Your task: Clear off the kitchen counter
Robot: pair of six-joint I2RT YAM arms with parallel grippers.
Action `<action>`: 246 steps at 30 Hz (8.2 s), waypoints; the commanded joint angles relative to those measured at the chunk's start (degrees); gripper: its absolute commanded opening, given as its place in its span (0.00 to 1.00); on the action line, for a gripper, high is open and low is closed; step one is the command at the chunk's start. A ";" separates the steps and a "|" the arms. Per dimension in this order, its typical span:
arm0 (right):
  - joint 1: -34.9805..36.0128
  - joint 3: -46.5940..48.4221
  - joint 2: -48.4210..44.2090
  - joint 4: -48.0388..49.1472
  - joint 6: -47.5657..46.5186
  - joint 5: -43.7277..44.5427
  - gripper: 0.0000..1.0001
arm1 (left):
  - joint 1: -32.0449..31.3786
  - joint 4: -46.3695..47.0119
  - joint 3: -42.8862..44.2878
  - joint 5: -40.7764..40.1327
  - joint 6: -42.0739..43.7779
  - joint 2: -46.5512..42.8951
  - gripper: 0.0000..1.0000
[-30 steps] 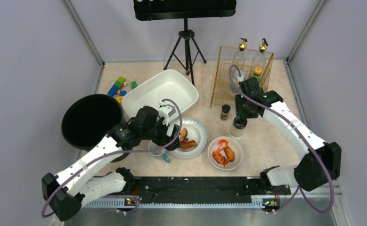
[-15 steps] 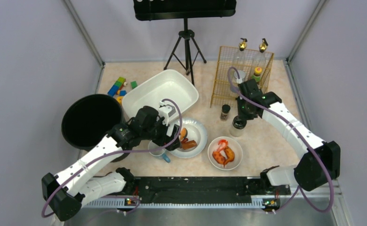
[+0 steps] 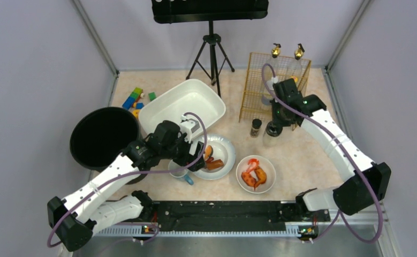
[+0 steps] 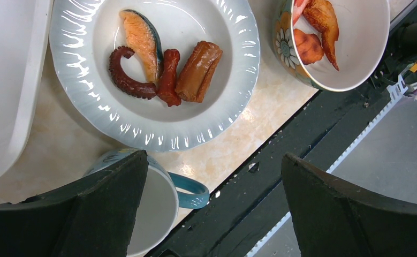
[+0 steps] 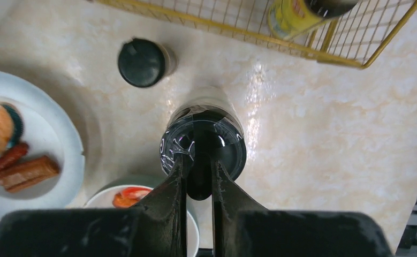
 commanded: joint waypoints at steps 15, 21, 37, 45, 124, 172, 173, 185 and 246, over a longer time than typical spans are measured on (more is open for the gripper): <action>0.90 45.13 19.11 -5.95 -3.89 2.37 0.00 | 0.01 0.92 -0.10 -0.12 0.36 -0.35 0.99; 0.66 62.01 29.58 -9.78 -4.09 3.43 0.00 | 0.01 0.95 -0.08 0.04 0.36 -0.27 0.99; -3.23 61.86 35.99 -3.12 -2.33 4.32 0.00 | 0.01 1.01 -0.10 0.13 0.36 -0.53 0.99; -4.91 59.60 37.42 1.03 -1.20 2.60 0.00 | 0.01 0.99 -0.09 -0.30 0.36 -0.25 0.99; 2.82 -6.36 3.53 20.03 7.77 -2.39 0.75 | 0.01 0.77 0.03 -0.51 0.37 0.79 0.99; 7.25 9.52 9.92 11.16 4.93 7.13 0.00 | 0.01 0.86 -0.01 -0.35 0.40 0.36 0.99; 7.23 10.67 8.86 10.00 4.56 7.43 0.00 | 0.01 0.89 0.03 -0.35 0.37 0.38 0.99; 2.70 18.83 7.01 5.54 2.19 8.73 0.00 | 0.01 0.89 0.00 -0.40 0.36 0.20 0.99; -3.71 13.67 14.35 16.88 4.25 -0.97 0.69 | 0.01 0.84 0.07 0.15 0.64 2.12 0.99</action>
